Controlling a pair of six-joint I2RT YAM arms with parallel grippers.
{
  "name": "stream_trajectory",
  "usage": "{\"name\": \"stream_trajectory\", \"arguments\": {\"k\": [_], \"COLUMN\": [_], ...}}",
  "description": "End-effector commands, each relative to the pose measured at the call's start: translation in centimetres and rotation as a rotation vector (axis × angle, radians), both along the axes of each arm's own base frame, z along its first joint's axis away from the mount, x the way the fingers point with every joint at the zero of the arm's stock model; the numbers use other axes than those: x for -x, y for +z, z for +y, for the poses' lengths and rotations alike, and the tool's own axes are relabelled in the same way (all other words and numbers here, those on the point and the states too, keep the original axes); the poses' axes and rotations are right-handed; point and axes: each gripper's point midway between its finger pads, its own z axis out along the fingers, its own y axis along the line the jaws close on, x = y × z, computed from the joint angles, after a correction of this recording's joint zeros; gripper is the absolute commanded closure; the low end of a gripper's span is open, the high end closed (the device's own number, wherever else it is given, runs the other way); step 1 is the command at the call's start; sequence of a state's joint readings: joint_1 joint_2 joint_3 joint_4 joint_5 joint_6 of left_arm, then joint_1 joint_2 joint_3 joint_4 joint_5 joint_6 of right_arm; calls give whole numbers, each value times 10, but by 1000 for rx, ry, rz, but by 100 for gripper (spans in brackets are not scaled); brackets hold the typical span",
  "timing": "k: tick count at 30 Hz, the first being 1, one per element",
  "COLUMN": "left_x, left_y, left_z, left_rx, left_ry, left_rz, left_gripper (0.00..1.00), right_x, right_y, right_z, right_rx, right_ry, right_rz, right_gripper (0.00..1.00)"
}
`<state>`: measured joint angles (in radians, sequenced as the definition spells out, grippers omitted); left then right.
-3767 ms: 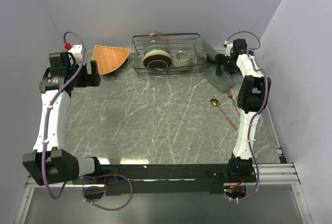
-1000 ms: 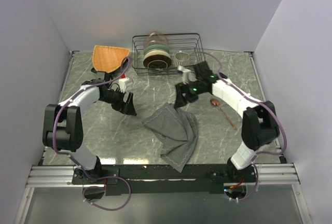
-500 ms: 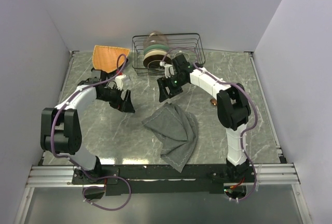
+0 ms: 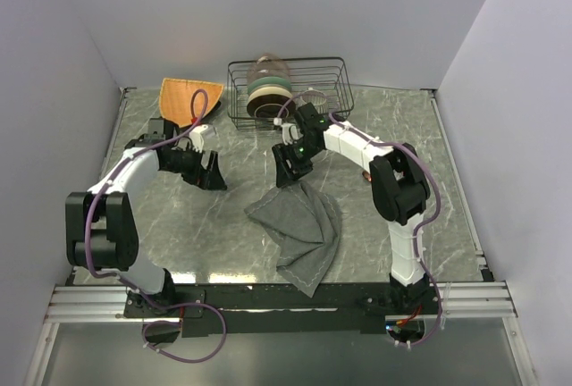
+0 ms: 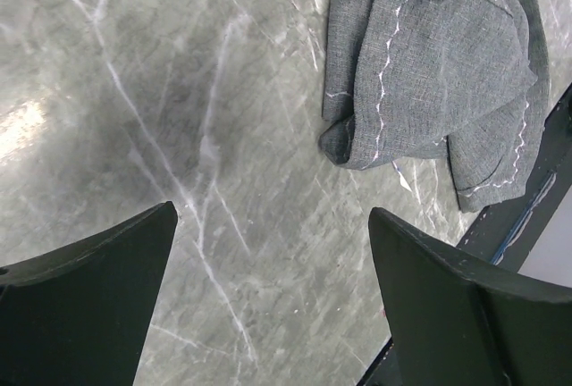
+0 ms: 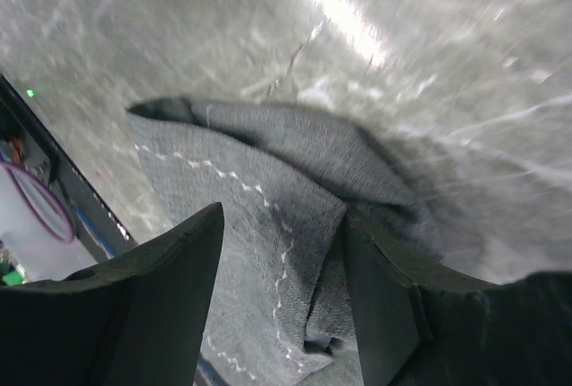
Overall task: Fold the napkin into a case and place the utensils inside
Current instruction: Pick up the crumpled napkin from the center of the board.
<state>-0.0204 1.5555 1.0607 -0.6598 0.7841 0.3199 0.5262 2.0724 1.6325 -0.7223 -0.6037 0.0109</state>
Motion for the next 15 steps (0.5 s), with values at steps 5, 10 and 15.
{"name": "stream_trajectory", "arguments": {"k": [5,10,15], "left_x": [4,7,11], "left_y": [17,19,20], "left_z": [2,3,4], "left_rx": [14,12,9], "left_ry": [-15,-3,2], "left_rz": [-79,-81,-94], "left_gripper": [4,4,4], "right_x": [12,13,20], "right_y": [2,28,44], "right_z": [-1,3,4], "right_rx": [1,-49,-73], "right_ry": [14,26,81], "right_rz": [19,-19,-78], "right_gripper": [39,43,50]}}
